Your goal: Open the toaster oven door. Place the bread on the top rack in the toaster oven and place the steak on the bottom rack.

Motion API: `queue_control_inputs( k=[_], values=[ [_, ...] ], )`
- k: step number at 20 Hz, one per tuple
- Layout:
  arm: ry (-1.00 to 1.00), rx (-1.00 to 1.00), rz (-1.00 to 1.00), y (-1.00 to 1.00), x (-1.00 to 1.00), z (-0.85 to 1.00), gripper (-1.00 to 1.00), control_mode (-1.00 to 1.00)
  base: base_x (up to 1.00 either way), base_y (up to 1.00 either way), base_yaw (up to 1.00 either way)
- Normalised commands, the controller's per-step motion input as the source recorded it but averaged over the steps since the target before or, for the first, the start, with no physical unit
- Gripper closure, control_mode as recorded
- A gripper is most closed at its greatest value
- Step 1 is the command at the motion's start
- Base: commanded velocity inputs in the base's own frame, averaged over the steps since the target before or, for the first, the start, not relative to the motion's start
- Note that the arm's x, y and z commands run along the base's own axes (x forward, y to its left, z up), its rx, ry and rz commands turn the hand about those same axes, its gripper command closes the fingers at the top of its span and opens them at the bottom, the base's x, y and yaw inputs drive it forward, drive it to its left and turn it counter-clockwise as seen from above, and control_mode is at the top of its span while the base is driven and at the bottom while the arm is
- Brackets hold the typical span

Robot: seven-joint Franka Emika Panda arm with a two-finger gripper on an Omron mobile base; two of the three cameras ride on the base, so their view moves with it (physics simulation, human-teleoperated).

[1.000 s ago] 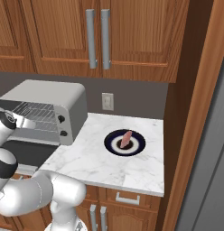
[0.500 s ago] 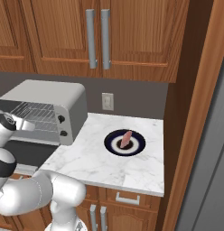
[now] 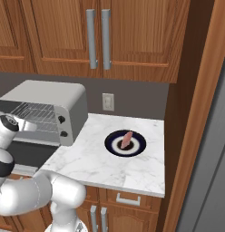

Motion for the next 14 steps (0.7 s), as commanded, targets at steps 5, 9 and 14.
queue_control_inputs(
  k=[5, 9, 14],
  values=[
    [0.00, 0.00, 0.00, 0.00, 0.23, -0.02, -1.00, -1.00, 0.00, 0.00, 0.00],
    [0.00, 0.00, 0.00, 0.00, 0.19, -0.09, -1.00, -1.00, 0.00, 0.00, 0.00],
    [0.00, 0.03, 0.00, 0.02, 0.08, -0.17, -1.00, -1.00, 0.00, 0.00, 0.00]
  ],
)
